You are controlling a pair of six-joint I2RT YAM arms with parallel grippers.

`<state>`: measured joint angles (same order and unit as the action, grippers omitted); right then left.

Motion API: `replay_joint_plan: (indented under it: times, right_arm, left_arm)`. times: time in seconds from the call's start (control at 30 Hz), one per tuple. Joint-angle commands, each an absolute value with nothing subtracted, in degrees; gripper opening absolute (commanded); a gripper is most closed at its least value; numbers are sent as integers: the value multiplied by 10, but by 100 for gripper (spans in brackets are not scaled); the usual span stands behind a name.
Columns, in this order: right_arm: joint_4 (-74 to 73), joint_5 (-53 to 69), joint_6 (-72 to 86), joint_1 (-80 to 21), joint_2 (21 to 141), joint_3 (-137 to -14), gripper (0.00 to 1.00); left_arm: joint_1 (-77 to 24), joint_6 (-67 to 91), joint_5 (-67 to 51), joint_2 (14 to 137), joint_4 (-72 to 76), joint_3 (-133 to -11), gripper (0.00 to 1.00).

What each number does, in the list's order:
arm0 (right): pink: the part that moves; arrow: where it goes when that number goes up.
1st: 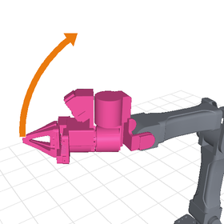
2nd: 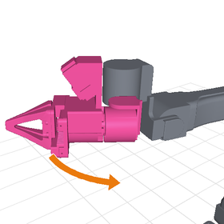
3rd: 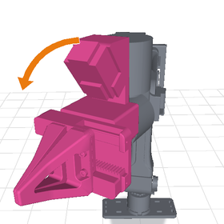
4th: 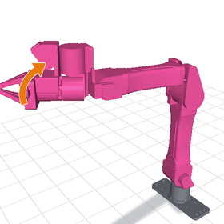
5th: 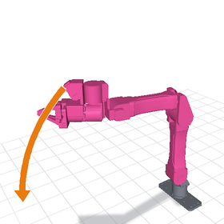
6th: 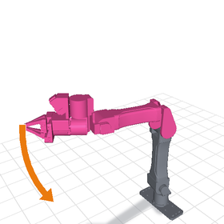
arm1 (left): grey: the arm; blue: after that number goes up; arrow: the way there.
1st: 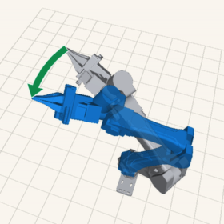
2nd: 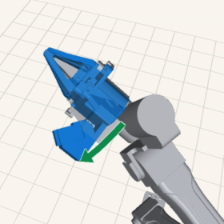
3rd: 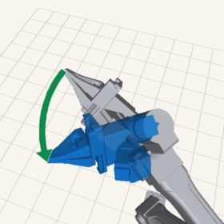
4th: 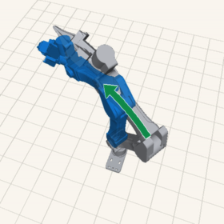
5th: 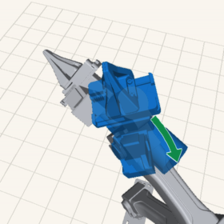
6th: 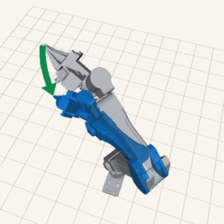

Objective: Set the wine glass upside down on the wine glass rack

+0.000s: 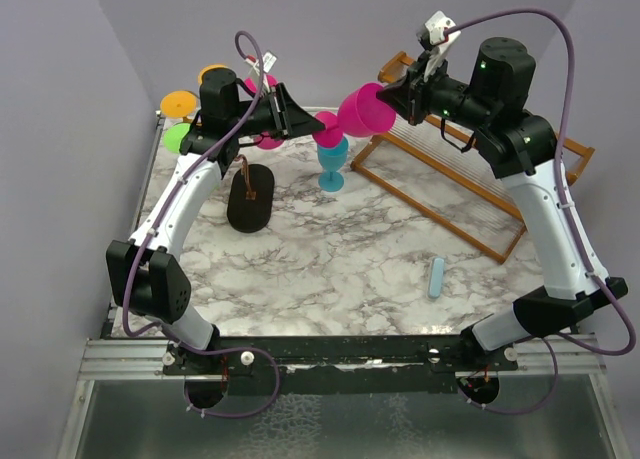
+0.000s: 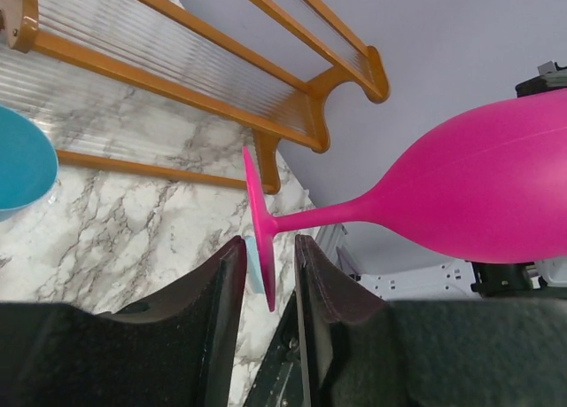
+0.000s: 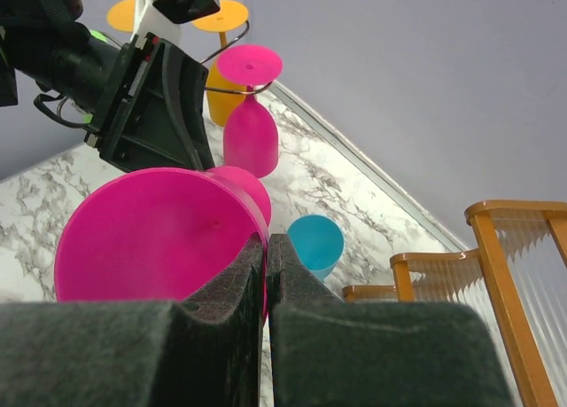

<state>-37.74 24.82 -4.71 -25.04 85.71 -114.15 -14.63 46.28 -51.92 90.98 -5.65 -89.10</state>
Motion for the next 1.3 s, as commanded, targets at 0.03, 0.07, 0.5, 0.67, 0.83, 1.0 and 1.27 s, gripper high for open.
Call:
replay_joint_plan:
  times: [0.03,0.07,0.5,0.67,0.83,1.0,1.27]
  right_arm:
    - [-350,266,-42,-245,847,-1134,1]
    - [-351,265,-43,-244,847,-1133,1]
    - [-350,287,-57,-240,839,-1124,3]
    - [-358,302,-89,-240,835,-1117,25]
    - [-372,312,-112,-240,833,-1120,42]
    - [-393,323,-143,-240,828,-1124,54]
    - [-417,300,-186,-239,812,-1120,70]
  left_arm:
    - [-146,501,-553,895,-4,-889,28]
    - [-146,499,-553,896,-5,-891,27]
    - [-146,494,-557,902,-14,-909,0]
    - [-144,442,-542,902,-61,-939,0]
    - [-143,345,-497,899,-143,-978,0]
    - [-143,225,-408,890,-238,-1027,0]
    - [-143,77,-319,876,-339,-1080,0]
